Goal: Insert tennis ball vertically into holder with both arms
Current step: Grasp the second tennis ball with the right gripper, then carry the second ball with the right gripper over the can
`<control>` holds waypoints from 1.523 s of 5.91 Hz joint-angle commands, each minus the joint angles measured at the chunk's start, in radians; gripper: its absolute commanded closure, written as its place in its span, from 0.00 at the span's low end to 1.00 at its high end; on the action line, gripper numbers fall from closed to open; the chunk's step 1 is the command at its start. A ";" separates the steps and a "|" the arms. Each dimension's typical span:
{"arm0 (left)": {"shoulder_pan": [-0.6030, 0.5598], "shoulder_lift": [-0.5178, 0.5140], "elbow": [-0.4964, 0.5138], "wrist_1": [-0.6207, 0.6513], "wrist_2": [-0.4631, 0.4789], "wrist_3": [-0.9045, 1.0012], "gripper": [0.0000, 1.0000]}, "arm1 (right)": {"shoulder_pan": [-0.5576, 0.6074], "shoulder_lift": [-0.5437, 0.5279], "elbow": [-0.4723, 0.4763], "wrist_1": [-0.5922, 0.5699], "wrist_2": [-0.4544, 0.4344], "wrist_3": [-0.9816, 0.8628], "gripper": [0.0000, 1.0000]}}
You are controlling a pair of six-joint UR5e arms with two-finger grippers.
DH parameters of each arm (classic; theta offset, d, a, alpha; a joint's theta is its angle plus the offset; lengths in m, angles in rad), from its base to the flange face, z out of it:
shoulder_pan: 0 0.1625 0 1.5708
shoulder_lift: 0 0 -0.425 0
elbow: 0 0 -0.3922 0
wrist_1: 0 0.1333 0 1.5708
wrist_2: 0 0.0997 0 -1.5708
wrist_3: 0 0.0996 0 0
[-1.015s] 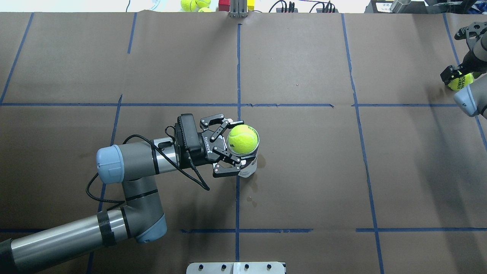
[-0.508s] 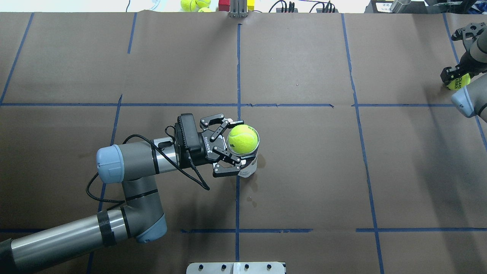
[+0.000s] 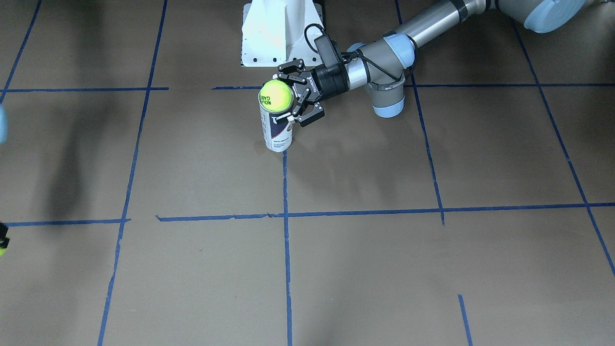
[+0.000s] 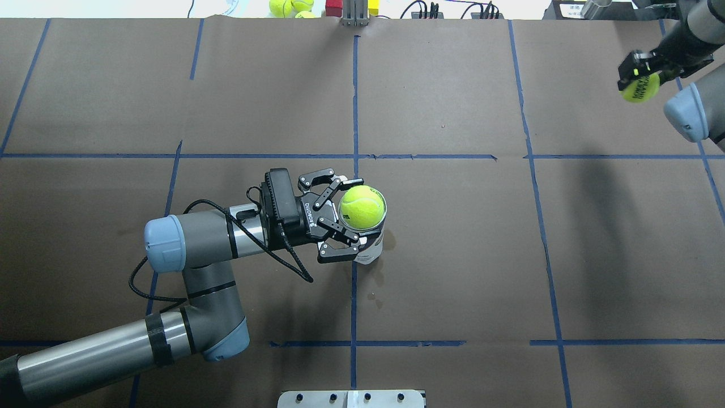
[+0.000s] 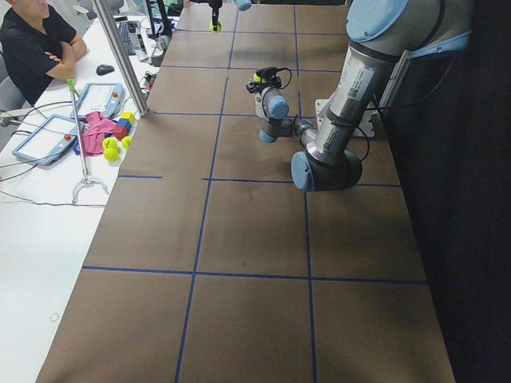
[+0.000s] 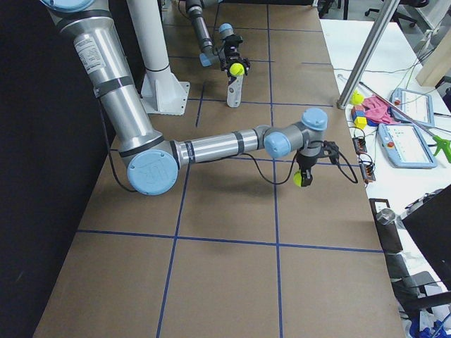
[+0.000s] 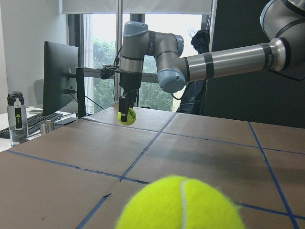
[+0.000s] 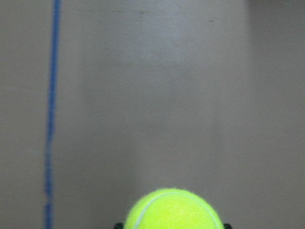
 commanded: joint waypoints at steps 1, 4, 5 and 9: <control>0.000 0.000 0.002 0.003 0.013 -0.002 0.00 | -0.112 0.010 0.415 -0.270 0.093 0.309 0.99; 0.002 -0.003 0.002 0.006 0.013 0.000 0.02 | -0.376 0.198 0.535 -0.268 0.048 0.838 0.98; 0.002 -0.005 0.002 0.006 0.013 -0.002 0.02 | -0.444 0.250 0.523 -0.268 -0.013 0.875 0.98; 0.000 -0.005 0.002 0.006 0.013 -0.002 0.02 | -0.550 0.332 0.463 -0.266 -0.108 0.937 0.97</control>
